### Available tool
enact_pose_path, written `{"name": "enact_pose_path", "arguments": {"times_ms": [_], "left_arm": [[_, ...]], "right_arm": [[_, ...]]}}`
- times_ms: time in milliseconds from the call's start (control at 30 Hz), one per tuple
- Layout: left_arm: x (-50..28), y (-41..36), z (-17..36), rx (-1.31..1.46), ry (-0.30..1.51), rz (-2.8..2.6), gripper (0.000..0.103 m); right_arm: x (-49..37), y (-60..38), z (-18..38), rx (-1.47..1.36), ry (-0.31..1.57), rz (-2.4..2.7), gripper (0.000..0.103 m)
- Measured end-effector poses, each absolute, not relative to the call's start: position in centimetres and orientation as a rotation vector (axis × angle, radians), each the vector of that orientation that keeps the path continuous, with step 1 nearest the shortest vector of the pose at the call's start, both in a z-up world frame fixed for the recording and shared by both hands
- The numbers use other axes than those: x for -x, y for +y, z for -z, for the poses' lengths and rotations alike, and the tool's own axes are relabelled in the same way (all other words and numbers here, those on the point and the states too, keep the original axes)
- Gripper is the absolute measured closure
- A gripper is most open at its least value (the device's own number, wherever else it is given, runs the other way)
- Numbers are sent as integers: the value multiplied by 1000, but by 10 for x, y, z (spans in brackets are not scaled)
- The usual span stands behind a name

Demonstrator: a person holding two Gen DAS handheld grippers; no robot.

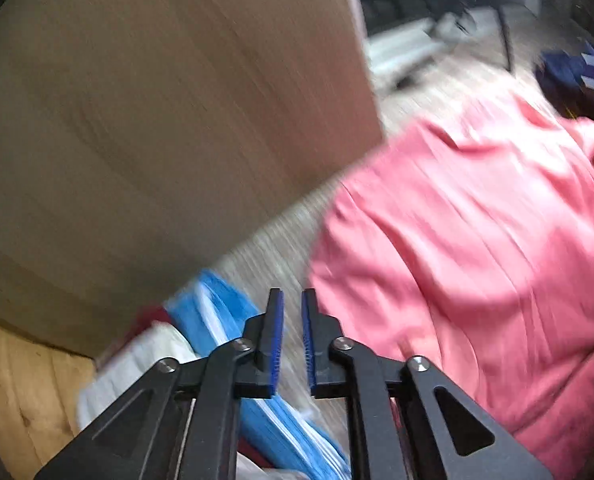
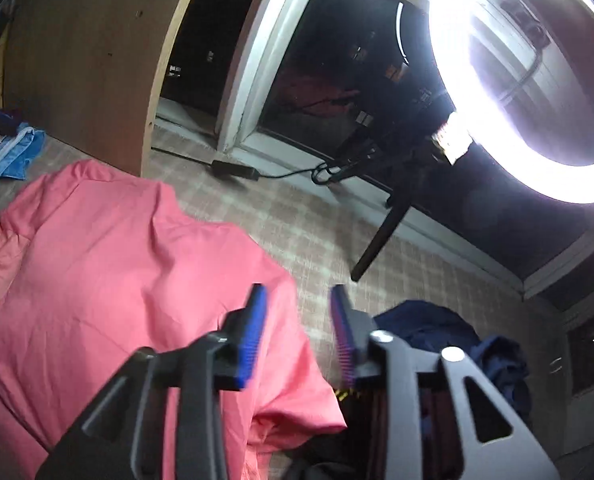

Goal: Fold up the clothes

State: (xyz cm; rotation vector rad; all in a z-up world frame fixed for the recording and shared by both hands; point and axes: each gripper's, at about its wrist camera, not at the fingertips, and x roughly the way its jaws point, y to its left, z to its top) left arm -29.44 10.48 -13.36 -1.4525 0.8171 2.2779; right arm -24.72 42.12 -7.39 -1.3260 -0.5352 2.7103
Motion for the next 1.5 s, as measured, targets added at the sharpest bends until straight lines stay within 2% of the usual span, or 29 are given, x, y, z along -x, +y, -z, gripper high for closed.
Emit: {"name": "enact_pose_path", "arguments": {"times_ms": [67,233,300,333,600,700,767,800,900,933,967,1067,1233,1267,1367,1500], "left_arm": [[270,107,152,1486,808,-2187,76],[238,115,192,1556,810,-2069,75],[238,116,199,1582,750,-2064,81],[237,116,199,1578,750,-2072,103],[223,102,179,1562,701,-2136,103],[206,104,174,1543,669,-2074,95],[201,113,178,1520,708,-2038,67],[203,118,181,1510,727,-2022,66],[219,128,193,1506,755,-2002,68],[226,128,198,1532,742,-2006,86],[234,127,204,1558,729,-2011,99],[239,120,201,1577,668,-2022,100],[233,100,182,1579,755,-2147,99],[231,95,178,1579,773,-2172,95],[228,83,166,1577,827,-2247,93],[202,65,131,1506,693,-2315,93]], "right_arm": [[238,438,71,1376,-450,-2738,62],[183,464,90,1563,-247,-2714,62],[173,470,104,1595,-200,-2687,62],[165,474,108,1601,-181,-2675,62],[131,489,102,1568,-68,-2688,62],[110,487,91,1549,-25,-2722,62],[98,487,89,1557,29,-2735,62],[92,486,89,1562,50,-2734,62],[80,482,92,1575,55,-2727,62],[75,481,93,1578,48,-2717,62],[70,481,94,1582,48,-2705,62],[57,483,95,1588,62,-2680,62],[32,498,97,1569,140,-2635,62],[27,501,99,1570,174,-2626,62],[11,499,99,1582,204,-2632,62],[-16,489,92,1591,176,-2671,62]]}}
